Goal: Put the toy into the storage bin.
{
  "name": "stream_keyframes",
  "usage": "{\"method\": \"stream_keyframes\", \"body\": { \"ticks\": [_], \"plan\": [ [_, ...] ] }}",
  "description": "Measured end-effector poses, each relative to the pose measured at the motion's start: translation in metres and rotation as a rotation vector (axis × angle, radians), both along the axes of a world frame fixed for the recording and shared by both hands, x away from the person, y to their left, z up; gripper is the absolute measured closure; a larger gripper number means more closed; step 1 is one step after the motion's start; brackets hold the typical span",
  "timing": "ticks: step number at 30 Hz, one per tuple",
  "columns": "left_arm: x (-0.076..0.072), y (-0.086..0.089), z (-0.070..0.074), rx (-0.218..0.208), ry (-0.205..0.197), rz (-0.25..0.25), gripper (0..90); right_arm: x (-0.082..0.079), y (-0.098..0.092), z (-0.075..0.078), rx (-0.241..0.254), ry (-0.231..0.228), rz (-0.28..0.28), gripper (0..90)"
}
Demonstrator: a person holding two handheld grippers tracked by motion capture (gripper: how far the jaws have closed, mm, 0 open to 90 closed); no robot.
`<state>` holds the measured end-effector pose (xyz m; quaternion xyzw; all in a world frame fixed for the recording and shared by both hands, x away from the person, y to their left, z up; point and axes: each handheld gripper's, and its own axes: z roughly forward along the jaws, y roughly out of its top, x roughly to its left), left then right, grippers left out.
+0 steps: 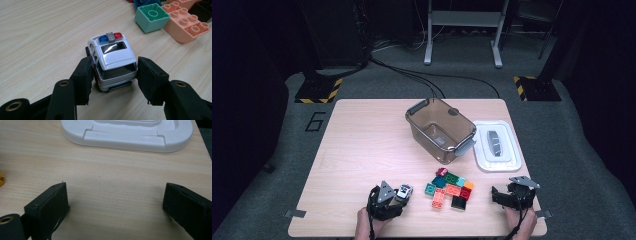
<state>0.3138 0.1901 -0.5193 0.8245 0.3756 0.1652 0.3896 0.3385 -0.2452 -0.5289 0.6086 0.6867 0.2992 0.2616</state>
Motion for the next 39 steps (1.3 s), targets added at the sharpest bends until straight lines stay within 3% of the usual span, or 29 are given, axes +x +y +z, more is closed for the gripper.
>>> {"method": "stream_keyframes", "body": {
  "ticks": [7, 10, 15, 16, 18, 21, 25, 31, 39],
  "plan": [
    [0.003, 0.016, 0.001, -0.008, 0.013, -0.063, 50.4, 0.0, 0.0, 0.0, 0.0, 0.0, 0.002, 5.9],
    [0.003, 0.017, 0.001, -0.014, 0.02, -0.069, 50.2, 0.0, 0.0, 0.0, 0.0, -0.001, 0.002, 6.0],
    [0.001, 0.008, -0.003, -0.019, 0.016, -0.033, 35.3, -0.001, 0.0, 0.0, 0.003, 0.002, -0.005, 6.3],
    [0.001, 0.005, -0.005, 0.002, 0.018, -0.036, 34.7, -0.001, 0.0, 0.0, 0.002, 0.0, -0.004, 6.3],
    [0.0, 0.001, -0.006, 0.024, 0.006, -0.012, 35.4, 0.0, 0.0, 0.0, 0.005, -0.005, -0.005, 6.4],
    [0.0, 0.0, -0.006, 0.037, -0.006, 0.021, 45.7, -0.001, 0.0, 0.0, 0.004, -0.003, -0.005, 6.5],
    [-0.001, 0.001, -0.008, 0.019, -0.014, 0.029, 47.6, -0.001, 0.0, 0.0, 0.002, 0.0, -0.006, 6.9],
    [0.001, 0.006, -0.006, 0.007, -0.028, 0.01, 48.1, -0.001, 0.0, 0.0, 0.001, -0.005, -0.003, 7.6],
    [0.004, 0.011, 0.007, 0.009, -0.037, -0.034, 48.3, -0.001, -0.001, 0.0, 0.002, -0.006, -0.001, 7.7]
  ]
}}
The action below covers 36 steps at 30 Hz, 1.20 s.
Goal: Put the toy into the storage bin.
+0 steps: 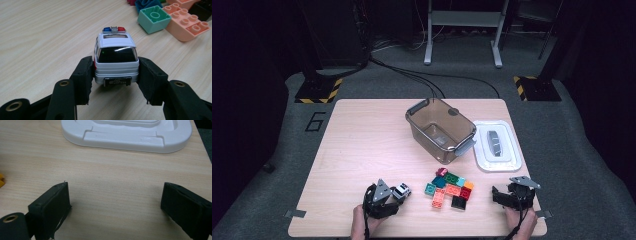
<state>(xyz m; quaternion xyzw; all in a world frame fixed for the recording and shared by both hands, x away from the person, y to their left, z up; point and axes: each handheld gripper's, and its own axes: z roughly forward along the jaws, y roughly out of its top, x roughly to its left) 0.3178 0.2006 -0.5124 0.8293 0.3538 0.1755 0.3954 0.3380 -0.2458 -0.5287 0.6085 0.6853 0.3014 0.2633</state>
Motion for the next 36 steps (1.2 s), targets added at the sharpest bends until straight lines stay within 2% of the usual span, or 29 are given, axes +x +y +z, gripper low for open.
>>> {"method": "stream_keyframes", "body": {
  "ticks": [4, 11, 21, 25, 33, 36],
  "plan": [
    [0.004, 0.001, 0.01, -0.001, 0.007, -0.038, 48.4, 0.0, 0.0, 0.0, 0.0, -0.001, -0.001, 7.9],
    [0.013, 0.002, 0.02, -0.04, 0.027, -0.058, 48.4, 0.0, 0.0, 0.0, 0.001, -0.001, 0.0, 8.0],
    [0.024, 0.003, 0.024, -0.03, 0.06, -0.091, 48.5, 0.0, 0.0, 0.0, -0.001, 0.0, 0.003, 8.1],
    [0.028, 0.006, 0.027, -0.048, 0.059, -0.082, 48.4, 0.0, 0.0, 0.0, -0.002, 0.0, 0.004, 8.0],
    [0.041, 0.011, 0.042, -0.053, 0.047, -0.067, 48.4, 0.0, 0.0, 0.0, 0.001, -0.001, 0.0, 8.0],
    [0.046, 0.011, 0.049, -0.041, 0.046, -0.067, 48.4, 0.0, 0.0, 0.0, 0.001, -0.001, 0.0, 8.0]
  ]
}}
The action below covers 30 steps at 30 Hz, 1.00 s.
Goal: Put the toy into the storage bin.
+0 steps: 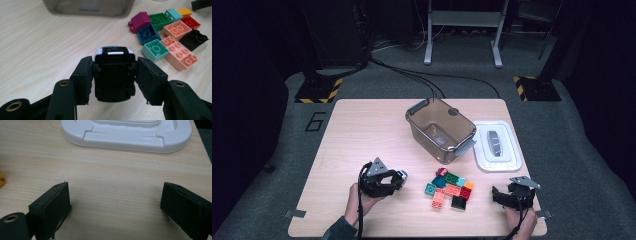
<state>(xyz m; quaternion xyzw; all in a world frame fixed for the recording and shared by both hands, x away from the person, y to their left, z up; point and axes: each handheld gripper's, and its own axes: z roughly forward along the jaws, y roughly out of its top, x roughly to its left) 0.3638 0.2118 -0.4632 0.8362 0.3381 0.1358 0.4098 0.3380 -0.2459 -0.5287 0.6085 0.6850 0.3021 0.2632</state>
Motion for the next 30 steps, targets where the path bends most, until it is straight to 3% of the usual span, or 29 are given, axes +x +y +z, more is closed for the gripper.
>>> {"method": "stream_keyframes", "body": {
  "ticks": [7, 9, 16, 30],
  "plan": [
    [0.017, -0.001, 0.02, 0.008, -0.032, 0.002, 48.3, 0.0, 0.0, 0.0, -0.003, 0.0, 0.004, 8.0],
    [0.021, -0.002, 0.025, -0.002, -0.032, 0.0, 48.3, 0.0, 0.0, 0.0, 0.0, 0.0, 0.001, 8.0],
    [0.035, -0.004, 0.038, 0.023, -0.028, -0.008, 48.3, 0.0, 0.0, 0.0, 0.0, 0.001, -0.002, 7.8],
    [0.063, -0.013, 0.077, 0.013, -0.071, 0.002, 48.3, 0.0, 0.0, 0.0, 0.0, 0.001, -0.002, 7.7]
  ]
}}
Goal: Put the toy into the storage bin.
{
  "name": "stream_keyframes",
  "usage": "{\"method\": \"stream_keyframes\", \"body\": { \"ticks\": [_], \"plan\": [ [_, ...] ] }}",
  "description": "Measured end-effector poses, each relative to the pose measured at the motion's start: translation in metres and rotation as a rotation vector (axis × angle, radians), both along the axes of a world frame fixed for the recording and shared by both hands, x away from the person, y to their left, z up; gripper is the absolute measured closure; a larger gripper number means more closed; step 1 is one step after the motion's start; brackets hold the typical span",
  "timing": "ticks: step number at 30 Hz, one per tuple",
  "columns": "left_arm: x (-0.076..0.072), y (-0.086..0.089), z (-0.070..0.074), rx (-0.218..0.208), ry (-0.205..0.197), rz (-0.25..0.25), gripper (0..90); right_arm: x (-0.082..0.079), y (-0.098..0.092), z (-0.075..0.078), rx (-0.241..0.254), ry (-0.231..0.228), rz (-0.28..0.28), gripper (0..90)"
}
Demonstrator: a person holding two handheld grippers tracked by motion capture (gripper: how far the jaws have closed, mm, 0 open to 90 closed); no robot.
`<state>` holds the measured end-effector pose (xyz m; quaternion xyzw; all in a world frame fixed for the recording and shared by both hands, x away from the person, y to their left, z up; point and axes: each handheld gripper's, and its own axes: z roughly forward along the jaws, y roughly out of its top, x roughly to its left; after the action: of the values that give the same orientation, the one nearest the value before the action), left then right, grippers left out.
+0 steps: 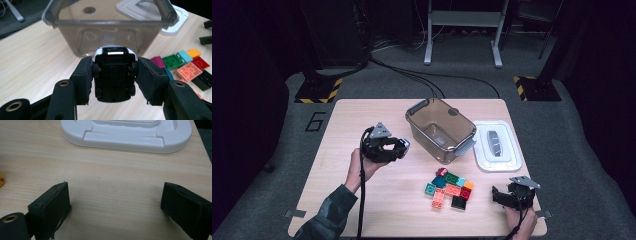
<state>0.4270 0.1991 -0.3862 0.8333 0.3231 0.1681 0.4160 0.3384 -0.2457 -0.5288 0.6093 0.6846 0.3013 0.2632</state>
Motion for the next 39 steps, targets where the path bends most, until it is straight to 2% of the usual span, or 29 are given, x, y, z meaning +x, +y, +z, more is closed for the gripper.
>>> {"method": "stream_keyframes", "body": {
  "ticks": [10, 14, 16, 23, 27, 32, 39],
  "plan": [
    [0.018, -0.012, 0.027, 0.016, -0.039, -0.004, 48.3, 0.0, 0.0, 0.0, 0.0, 0.0, 0.0, 7.7],
    [0.028, -0.017, 0.038, 0.021, -0.042, -0.003, 48.3, 0.0, 0.0, 0.0, 0.0, 0.001, -0.002, 7.7],
    [0.033, -0.02, 0.043, 0.009, -0.044, 0.001, 48.3, 0.0, 0.0, 0.0, 0.0, 0.0, -0.004, 7.7],
    [0.051, -0.033, 0.064, 0.02, -0.079, 0.009, 48.3, 0.0, 0.0, 0.0, 0.001, 0.0, -0.004, 7.7],
    [0.061, -0.042, 0.073, 0.013, -0.082, 0.011, 48.2, 0.0, 0.0, 0.0, 0.001, 0.0, -0.004, 7.8],
    [0.074, -0.055, 0.077, 0.031, -0.085, 0.015, 48.3, 0.0, 0.0, 0.0, 0.001, 0.0, -0.004, 7.9],
    [0.093, -0.073, 0.063, 0.073, -0.051, 0.019, 48.2, 0.0, 0.0, 0.0, 0.004, -0.001, -0.007, 8.0]
  ]
}}
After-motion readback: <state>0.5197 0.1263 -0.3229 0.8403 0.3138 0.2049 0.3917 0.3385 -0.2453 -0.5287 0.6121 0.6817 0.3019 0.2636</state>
